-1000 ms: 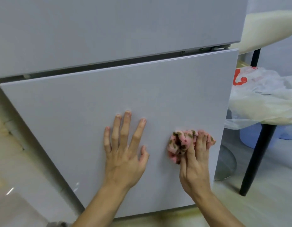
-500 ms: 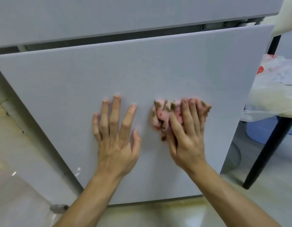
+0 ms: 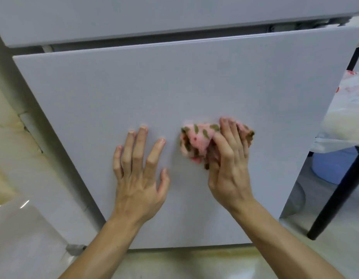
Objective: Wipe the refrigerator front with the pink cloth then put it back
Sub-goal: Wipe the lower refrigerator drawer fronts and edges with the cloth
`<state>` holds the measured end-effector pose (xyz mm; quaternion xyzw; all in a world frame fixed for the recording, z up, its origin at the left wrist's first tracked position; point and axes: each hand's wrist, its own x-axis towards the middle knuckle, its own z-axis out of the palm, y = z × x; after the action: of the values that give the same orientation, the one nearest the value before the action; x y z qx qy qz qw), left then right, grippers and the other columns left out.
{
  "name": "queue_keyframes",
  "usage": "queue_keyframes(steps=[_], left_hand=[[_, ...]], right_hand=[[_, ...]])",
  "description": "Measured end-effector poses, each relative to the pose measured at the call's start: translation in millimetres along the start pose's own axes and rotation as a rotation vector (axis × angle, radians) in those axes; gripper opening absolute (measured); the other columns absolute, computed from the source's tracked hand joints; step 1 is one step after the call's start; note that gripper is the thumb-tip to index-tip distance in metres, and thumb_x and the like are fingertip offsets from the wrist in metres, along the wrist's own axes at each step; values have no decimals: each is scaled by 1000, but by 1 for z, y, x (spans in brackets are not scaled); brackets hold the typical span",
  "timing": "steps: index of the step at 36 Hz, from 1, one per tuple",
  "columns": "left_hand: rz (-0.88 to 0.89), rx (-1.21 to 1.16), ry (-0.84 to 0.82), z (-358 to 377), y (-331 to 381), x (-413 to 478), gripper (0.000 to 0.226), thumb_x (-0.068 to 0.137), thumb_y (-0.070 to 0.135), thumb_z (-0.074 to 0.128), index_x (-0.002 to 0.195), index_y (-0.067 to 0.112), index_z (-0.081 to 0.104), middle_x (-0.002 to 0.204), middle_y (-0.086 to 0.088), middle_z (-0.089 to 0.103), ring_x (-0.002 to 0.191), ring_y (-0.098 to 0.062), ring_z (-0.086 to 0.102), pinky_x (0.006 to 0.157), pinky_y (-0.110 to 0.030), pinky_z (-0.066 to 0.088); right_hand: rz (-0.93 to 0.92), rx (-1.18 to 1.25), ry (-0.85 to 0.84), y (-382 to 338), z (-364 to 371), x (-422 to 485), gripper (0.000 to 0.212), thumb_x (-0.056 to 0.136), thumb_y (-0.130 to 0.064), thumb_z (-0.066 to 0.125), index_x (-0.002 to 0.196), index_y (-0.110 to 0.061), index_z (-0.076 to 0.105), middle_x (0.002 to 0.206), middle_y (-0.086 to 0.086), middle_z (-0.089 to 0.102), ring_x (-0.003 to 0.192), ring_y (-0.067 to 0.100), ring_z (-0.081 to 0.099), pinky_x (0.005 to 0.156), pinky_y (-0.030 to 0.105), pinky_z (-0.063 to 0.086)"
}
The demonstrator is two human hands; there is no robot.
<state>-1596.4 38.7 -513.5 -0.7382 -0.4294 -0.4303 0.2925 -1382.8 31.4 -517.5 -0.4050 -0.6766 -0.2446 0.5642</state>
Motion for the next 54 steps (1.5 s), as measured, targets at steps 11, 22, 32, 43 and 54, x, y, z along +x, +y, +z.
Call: queue_keyframes(steps=[11,22,32,43,54], left_hand=[[-6,12,67,-11,-50,18,67,96,34,58,152,11,30,168,-16,17,162,-27,6,129,-50,6],[157,78,36,-13,-78,15,69,98,37,54,157,14,26,168,-16,16,162,-22,-1,130,-45,3],[89,63,88,-21,-94,18,72,97,32,58,156,11,24,167,-17,16,162,-28,5,129,-52,9],[-60,-36,104,-30,-116,10,69,90,18,54,153,9,28,167,-16,16,161,-29,7,128,-57,14],[-26,-71,75,-28,-125,-14,81,78,3,59,153,8,28,167,-17,16,162,-24,-1,125,-64,20]], right_hand=[[-61,-31,226,-32,9,73,19,106,-6,58,120,-1,70,143,14,39,135,35,44,119,44,36],[-262,-131,-297,-21,19,-81,29,73,10,80,95,-10,78,130,5,56,123,25,56,109,39,41],[-151,-131,133,-64,19,75,12,102,-14,69,99,-14,81,113,2,53,93,27,51,80,41,43],[-162,-122,99,-86,61,31,9,94,-2,74,100,-9,77,112,7,57,89,30,57,80,40,50],[-247,-125,-252,-81,66,-57,25,96,6,54,80,-9,67,80,9,57,75,28,48,70,36,35]])
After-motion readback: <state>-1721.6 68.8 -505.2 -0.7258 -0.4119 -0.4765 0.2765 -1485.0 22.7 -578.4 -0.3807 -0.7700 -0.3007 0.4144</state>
